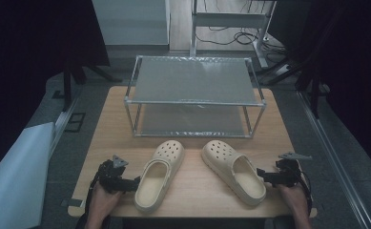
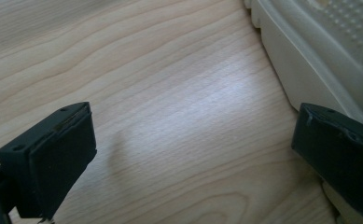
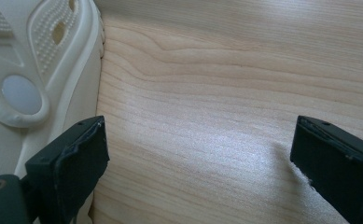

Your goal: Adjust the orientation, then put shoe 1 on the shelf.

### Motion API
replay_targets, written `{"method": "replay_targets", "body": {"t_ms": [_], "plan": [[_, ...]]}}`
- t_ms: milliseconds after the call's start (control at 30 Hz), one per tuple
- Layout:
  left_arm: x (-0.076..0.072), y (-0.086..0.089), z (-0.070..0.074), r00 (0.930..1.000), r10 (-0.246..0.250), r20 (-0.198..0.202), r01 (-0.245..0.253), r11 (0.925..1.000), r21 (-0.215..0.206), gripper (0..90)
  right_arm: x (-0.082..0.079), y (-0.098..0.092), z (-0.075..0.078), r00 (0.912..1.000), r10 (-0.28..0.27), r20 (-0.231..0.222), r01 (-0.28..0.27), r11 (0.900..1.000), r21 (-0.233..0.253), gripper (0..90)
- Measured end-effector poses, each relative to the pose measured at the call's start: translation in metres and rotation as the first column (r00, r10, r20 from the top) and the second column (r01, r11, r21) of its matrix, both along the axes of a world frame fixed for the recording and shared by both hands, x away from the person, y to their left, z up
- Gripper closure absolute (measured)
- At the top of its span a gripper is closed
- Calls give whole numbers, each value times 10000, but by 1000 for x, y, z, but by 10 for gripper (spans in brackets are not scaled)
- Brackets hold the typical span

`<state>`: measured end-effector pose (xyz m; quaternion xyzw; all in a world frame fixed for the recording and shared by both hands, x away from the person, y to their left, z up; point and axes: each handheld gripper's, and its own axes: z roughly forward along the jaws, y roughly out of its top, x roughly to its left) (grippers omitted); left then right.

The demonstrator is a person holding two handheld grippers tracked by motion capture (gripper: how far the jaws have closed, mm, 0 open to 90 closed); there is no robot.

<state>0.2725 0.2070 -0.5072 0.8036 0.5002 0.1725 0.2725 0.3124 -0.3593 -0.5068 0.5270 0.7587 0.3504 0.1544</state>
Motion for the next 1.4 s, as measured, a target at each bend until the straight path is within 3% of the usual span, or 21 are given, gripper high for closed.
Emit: {"method": "replay_targets", "body": {"t_ms": [267,667,1000,1300,1400], "plan": [[0,-9,0,9999,-151,-40,151,9999,51,0,0,0,0,10000,-12,20,12,10000,-11,39],[1,-19,0,9990,-351,-288,344,9991,-244,0,0,-1,-1,10000,-20,19,20,10000,46,39],[-13,-2,17,9998,173,112,-161,9948,-1005,0,-2,-7,1,9996,-261,121,258,9995,196,40],[-22,-5,28,9994,27,356,27,9885,-1509,0,-4,-9,1,9994,-311,148,310,9994,123,47],[-27,-7,35,9988,-84,474,174,9812,-1923,0,-4,-9,1,9995,-311,114,310,9994,131,47]]}}
